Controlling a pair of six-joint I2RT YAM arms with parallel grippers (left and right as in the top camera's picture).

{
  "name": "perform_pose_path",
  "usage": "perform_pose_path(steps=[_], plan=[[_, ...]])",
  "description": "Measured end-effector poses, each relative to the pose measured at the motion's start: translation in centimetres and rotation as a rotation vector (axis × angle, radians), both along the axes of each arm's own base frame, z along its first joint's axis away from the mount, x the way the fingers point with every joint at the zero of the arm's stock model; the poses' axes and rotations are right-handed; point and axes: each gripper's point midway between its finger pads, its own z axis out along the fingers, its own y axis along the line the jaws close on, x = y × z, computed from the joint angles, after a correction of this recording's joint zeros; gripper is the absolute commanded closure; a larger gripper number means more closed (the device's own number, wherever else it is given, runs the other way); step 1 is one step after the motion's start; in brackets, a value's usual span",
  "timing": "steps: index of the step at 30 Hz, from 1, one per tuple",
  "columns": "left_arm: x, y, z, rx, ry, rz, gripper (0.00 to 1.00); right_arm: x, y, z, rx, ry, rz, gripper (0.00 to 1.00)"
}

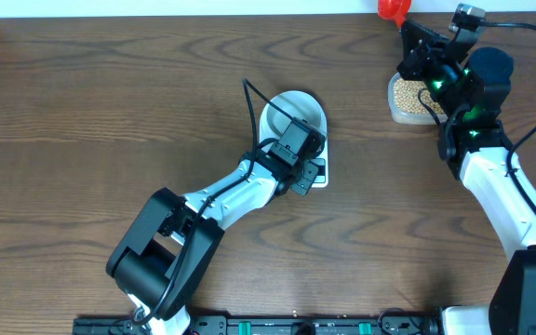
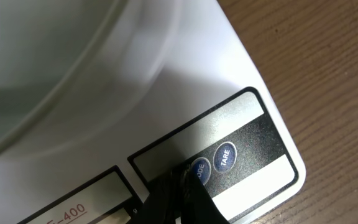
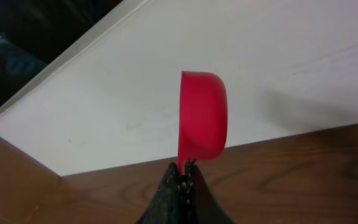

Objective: Scoop item into bowl and weigh 50g on scale

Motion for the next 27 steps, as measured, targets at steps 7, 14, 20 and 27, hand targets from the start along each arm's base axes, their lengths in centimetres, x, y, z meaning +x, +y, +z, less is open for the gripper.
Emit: perform_pose_path(steps=[7,14,20,27], plan=[[0.2,-0.1,0.0,-0.004,-0.008,-0.004,0.93,0.0,0.0,0.0,0.000,0.000,0.000,0.99],[-0.3,0.2,0.1,0.019,0.023,-0.004,0.93,0.0,0.0,0.0,0.000,0.000,0.000,0.99],[-1.7,1.1,2.2,0.029,0.044,-0.008,0.92,0.0,0.0,0.0,0.000,-0.001,0.000,0.99],[-1.7,1.9,13.0,-0.121,-0.145,0.014,0.51,0.0,0.0,0.2,0.000,-0.009,0.000,0.99]])
